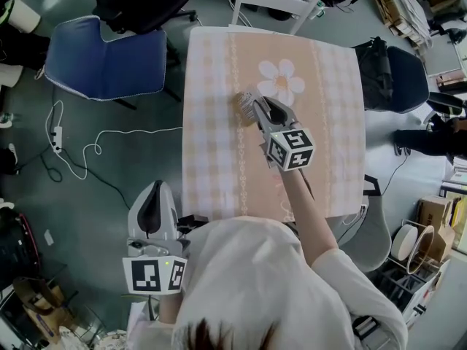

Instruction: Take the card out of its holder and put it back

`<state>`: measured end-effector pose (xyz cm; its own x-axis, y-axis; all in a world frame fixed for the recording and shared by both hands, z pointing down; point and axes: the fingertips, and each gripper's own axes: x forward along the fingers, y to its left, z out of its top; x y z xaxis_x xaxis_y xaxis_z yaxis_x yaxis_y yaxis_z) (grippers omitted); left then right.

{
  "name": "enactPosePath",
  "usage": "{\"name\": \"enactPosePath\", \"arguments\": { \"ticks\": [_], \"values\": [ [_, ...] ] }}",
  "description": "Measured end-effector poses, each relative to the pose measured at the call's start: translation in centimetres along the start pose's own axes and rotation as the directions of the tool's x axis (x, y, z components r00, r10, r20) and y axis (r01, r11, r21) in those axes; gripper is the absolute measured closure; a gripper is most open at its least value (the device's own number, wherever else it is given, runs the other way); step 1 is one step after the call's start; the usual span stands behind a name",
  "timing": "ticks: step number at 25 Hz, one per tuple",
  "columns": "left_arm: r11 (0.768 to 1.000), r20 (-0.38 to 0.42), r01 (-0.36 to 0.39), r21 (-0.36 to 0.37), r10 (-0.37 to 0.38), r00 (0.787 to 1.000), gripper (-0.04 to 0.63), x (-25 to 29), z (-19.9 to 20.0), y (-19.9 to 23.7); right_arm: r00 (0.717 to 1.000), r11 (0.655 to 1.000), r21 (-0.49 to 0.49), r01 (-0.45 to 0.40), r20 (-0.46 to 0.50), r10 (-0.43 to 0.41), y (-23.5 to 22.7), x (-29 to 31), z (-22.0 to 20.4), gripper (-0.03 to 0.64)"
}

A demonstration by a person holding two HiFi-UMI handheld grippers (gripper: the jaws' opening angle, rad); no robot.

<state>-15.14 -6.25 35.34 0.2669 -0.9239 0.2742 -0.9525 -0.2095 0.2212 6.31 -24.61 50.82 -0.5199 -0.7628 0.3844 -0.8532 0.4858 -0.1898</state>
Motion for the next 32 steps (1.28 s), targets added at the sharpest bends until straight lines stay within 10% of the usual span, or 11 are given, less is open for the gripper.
{"name": "enactPosePath", "arguments": {
  "ticks": [32],
  "values": [
    [0.993, 0.101, 0.096, 0.066, -0.102, 0.990, 0.595, -2.1, 2.2, -2.3, 0.933, 0.996, -0.079, -0.050, 0.352, 0.074, 6.4, -18.1, 12.7, 0.618]
  ]
}}
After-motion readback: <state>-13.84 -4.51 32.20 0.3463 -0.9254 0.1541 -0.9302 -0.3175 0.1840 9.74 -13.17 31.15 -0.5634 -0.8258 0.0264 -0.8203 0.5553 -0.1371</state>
